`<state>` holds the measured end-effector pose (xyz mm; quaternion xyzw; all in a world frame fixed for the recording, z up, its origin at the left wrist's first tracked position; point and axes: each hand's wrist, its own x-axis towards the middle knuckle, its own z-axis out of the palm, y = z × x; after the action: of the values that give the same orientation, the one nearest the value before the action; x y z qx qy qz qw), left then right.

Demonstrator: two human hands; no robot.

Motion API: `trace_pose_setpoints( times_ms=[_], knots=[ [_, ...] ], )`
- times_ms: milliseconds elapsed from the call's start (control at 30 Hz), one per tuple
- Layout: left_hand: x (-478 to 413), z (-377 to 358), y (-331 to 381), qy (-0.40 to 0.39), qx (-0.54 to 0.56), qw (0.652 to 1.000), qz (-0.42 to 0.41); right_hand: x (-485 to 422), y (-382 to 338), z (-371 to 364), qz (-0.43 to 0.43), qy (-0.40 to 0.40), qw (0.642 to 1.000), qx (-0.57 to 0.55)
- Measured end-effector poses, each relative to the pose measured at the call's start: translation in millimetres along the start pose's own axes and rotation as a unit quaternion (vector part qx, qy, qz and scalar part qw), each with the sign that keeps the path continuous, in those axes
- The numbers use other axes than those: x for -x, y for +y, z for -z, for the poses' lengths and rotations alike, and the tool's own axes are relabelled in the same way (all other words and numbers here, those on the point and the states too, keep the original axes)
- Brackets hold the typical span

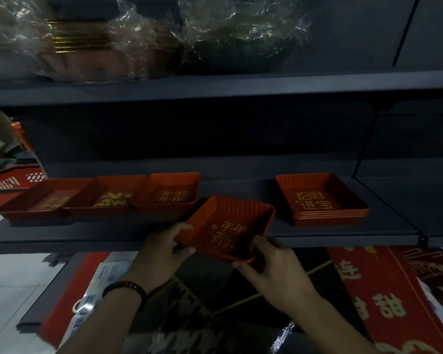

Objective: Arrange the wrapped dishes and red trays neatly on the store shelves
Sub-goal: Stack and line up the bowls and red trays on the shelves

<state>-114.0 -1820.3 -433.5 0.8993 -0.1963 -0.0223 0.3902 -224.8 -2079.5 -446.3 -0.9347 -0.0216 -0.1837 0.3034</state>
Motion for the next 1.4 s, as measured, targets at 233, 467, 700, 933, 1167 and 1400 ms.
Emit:
trace_pose_setpoints(
  times_ms=[233, 467, 700, 933, 1167, 1400],
  knots=[
    [-3, 9, 22, 0.07, 0.02, 0.996, -0.043, 6, 16, 28, 0.041, 0.082, 0.996, -0.009],
    [-13, -20, 65, 0.188, 0.051, 0.961, -0.195, 2, 39, 57, 0.045, 0.216, 0.975, 0.005],
    [-49, -86, 113, 0.197, 0.134, 0.946, -0.218, -11, 81, 97, -0.008, 0.307, 0.951, 0.04],
    [-81, -143, 145, 0.194, 0.141, 0.942, -0.234, -17, 131, 119, -0.057, 0.322, 0.945, 0.029],
    [-96, -175, 154, 0.17, 0.166, 0.946, -0.221, -24, 154, 127, -0.104, 0.338, 0.935, 0.011],
    [-103, -187, 151, 0.137, 0.179, 0.958, -0.179, -33, 168, 121, -0.158, 0.334, 0.929, -0.034]
  ],
)
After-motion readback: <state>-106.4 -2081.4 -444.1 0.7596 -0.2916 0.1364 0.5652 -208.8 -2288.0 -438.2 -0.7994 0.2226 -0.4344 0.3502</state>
